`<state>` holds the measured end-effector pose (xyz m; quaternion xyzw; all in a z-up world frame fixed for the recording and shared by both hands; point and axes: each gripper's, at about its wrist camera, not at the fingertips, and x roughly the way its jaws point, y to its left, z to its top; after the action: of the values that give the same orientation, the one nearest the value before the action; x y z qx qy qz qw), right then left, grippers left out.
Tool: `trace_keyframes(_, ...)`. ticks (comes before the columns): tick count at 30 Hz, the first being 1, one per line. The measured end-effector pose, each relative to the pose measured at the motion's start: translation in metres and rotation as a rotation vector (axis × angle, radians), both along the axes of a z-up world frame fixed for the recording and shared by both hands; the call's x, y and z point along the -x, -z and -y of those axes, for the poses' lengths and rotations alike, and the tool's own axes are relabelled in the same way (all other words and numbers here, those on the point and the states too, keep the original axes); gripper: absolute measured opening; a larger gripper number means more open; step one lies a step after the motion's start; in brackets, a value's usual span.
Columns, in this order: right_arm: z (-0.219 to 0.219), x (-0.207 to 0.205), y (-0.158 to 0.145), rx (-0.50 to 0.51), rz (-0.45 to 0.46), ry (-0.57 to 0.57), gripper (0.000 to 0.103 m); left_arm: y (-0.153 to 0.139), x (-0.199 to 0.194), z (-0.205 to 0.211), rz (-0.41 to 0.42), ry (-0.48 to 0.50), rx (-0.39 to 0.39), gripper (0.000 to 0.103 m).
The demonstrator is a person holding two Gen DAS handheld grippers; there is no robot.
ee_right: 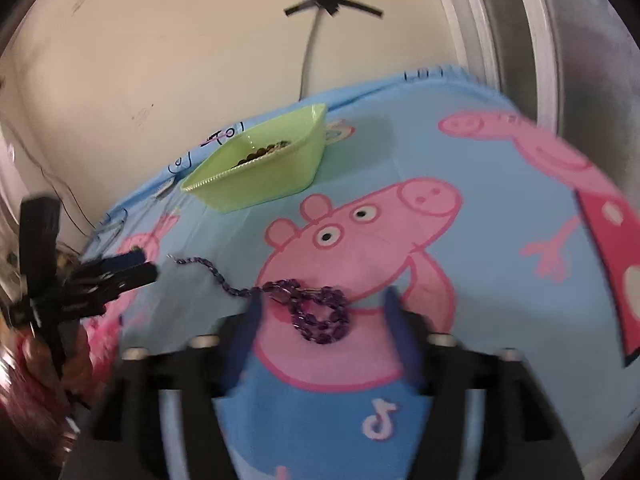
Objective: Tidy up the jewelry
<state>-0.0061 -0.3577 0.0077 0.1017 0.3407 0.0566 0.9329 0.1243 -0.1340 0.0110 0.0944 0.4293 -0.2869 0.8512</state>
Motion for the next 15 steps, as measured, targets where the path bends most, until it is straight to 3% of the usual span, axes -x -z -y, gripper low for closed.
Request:
trace_keyframes(2,-0.006,-0.002,0.002,0.043,-0.016,-0.017,0.043,0.006,-0.002,0.014,-0.027,0.026,0.004,0.084)
trace_keyframes(7,-0.027,-0.008,0.010,0.131,-0.030,-0.083,0.043,0.005,0.011,0.047,-0.045,0.153,0.063,0.085)
trace_keyframes(10,-0.040,-0.011,0.009,0.053,-0.040,-0.206,0.043,0.002,0.021,0.052,-0.085,0.268,0.114,0.063)
trace_keyframes(15,-0.035,-0.008,0.006,0.078,-0.029,-0.187,0.043,-0.011,0.014,0.035,-0.045,0.210,0.112,0.062)
